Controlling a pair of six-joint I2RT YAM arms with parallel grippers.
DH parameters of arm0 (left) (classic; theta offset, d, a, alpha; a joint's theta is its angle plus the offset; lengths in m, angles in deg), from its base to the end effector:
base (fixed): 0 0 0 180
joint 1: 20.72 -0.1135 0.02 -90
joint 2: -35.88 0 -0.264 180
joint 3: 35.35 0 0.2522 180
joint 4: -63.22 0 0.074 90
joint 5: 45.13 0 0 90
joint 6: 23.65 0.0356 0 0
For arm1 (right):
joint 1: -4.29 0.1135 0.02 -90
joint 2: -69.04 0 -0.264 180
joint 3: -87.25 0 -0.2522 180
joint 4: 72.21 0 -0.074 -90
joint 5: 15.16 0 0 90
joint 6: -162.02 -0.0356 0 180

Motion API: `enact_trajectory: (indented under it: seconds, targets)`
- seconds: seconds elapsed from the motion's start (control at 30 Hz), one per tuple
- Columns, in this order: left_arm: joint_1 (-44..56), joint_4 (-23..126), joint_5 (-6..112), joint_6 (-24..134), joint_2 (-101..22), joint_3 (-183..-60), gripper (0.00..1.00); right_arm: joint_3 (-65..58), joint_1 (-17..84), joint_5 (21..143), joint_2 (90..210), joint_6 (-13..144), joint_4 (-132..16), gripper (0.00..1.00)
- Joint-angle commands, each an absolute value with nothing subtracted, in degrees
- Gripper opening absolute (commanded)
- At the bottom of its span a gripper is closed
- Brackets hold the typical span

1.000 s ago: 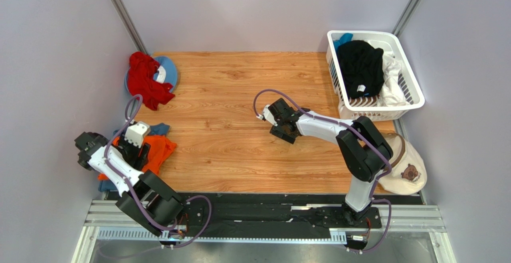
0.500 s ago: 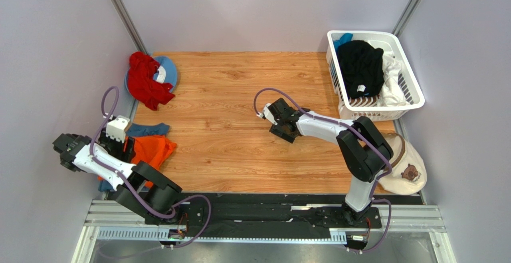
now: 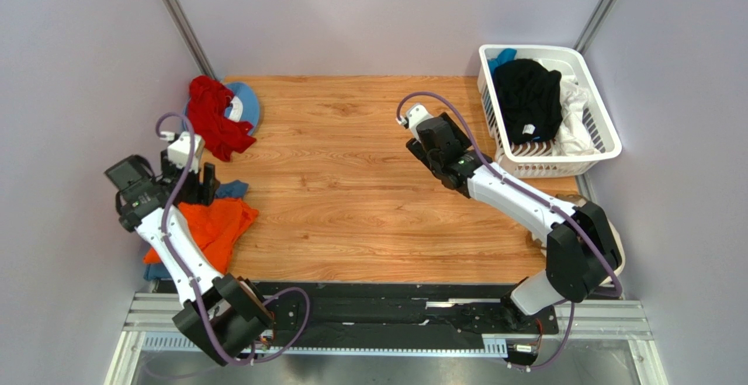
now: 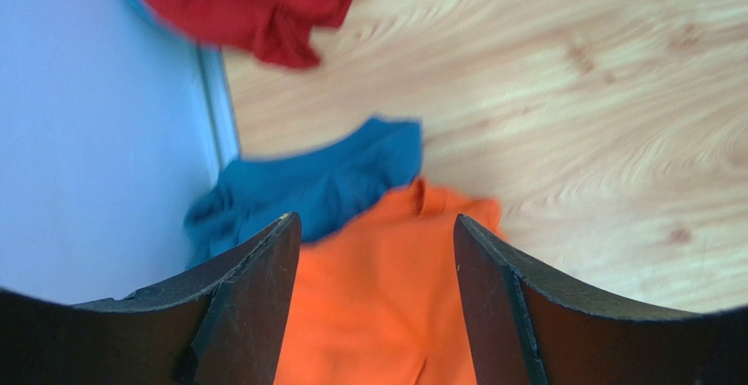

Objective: Fold and stack the t-shirts
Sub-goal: Reset both grippers

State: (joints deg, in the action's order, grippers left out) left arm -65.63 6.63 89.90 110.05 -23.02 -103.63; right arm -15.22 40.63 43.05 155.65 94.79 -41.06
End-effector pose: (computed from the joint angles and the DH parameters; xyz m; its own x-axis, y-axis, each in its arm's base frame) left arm 0.1593 0.1232 0.3079 -0.4853 0.2057 -0.8498 0.2444 0.9651 0.0940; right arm 0.2794 0.1822 0.2699 -0.4102 -0.7101 -0.5723 -0.3671 0.7029 -0.6092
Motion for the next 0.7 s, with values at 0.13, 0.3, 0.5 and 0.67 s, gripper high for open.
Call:
enact_trajectory:
  seconds: [0.13, 0.3, 0.5, 0.67]
  targets:
    - [-46.1, 29.9, 70.1, 81.9, -26.6, -104.9, 0.73, -13.7, 40.7, 31.6, 149.5, 91.8, -51.6, 0.72]
    - [-35.8, 35.7, 60.0, 78.7, -31.8, -107.7, 0.73, -13.0, 40.3, 29.3, 147.9, 92.8, -58.0, 0.72]
    - [-25.6, 35.8, 53.8, 77.0, -39.7, -114.4, 0.73, -11.1, 39.4, 28.6, 147.3, 92.2, -63.0, 0.7]
    - [-22.8, 36.2, 52.5, 75.3, -43.0, -117.8, 0.73, -10.1, 39.0, 27.8, 148.1, 90.8, -61.9, 0.68]
